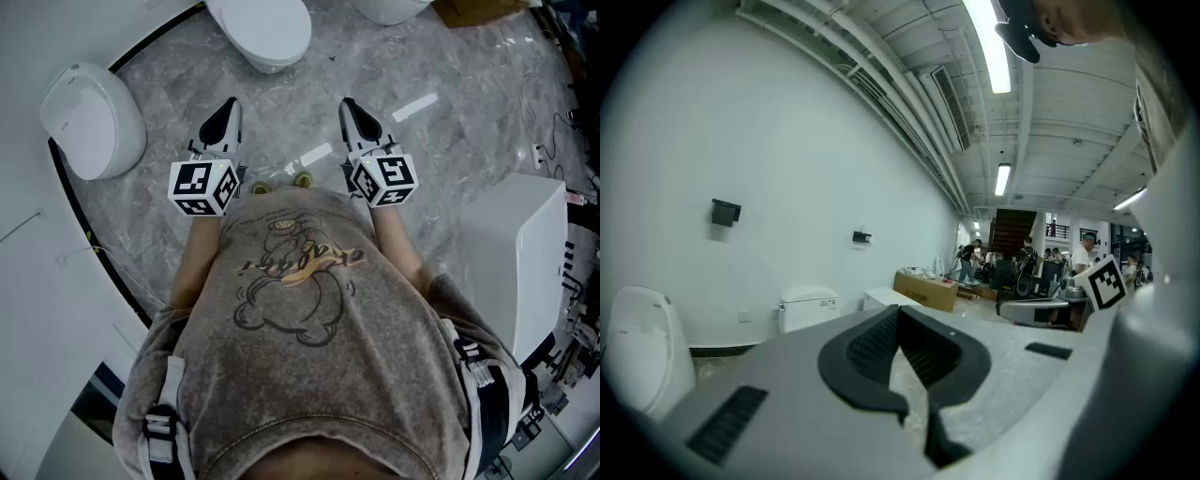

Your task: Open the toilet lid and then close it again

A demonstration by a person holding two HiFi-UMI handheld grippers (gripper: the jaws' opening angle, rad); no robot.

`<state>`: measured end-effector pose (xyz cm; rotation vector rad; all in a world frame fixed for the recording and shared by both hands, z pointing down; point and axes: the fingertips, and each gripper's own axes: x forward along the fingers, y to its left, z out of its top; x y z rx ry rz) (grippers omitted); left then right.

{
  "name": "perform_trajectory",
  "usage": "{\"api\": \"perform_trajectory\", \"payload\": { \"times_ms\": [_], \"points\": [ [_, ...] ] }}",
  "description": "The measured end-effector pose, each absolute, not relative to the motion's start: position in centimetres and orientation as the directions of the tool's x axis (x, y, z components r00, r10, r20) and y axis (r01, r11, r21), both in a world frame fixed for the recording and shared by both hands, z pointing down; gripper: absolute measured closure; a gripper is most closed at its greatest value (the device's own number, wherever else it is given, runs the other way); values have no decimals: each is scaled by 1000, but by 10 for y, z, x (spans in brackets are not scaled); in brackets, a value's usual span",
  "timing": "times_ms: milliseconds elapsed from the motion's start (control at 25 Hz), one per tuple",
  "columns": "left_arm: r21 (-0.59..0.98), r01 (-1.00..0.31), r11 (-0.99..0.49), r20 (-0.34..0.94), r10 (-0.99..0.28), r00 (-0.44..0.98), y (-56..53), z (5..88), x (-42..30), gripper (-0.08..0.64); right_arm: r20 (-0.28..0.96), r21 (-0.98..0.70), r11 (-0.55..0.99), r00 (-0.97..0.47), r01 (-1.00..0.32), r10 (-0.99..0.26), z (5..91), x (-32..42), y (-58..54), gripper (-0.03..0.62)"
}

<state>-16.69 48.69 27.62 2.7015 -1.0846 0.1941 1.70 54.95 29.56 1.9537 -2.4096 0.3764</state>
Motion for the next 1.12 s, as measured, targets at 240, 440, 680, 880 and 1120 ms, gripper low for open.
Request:
{"api": "perform_trajectory", "payload": {
  "times_ms": [240, 440, 680, 880, 1120],
  "points": [
    [153, -704, -693, 207, -674, 709, 485, 280, -156, 551, 167, -176, 222, -251, -959, -954, 299, 23, 544, 565],
    [161, -718, -677, 214, -687, 695, 484, 289, -143, 551, 167, -186, 258, -289, -948, -943, 304, 37, 539, 565],
    [159, -741, -652, 224, -707, 671, 473, 305, -131, 551, 167, -196, 295, -329, -935, -929, 313, 45, 516, 565],
    [167, -742, -650, 236, -704, 670, 443, 321, -127, 551, 180, -193, 307, -341, -932, -923, 326, 42, 484, 565],
    [184, -728, -660, 260, -682, 684, 383, 344, -106, 551, 223, -217, 279, -326, -935, -919, 356, 62, 432, 565]
  ]
}}
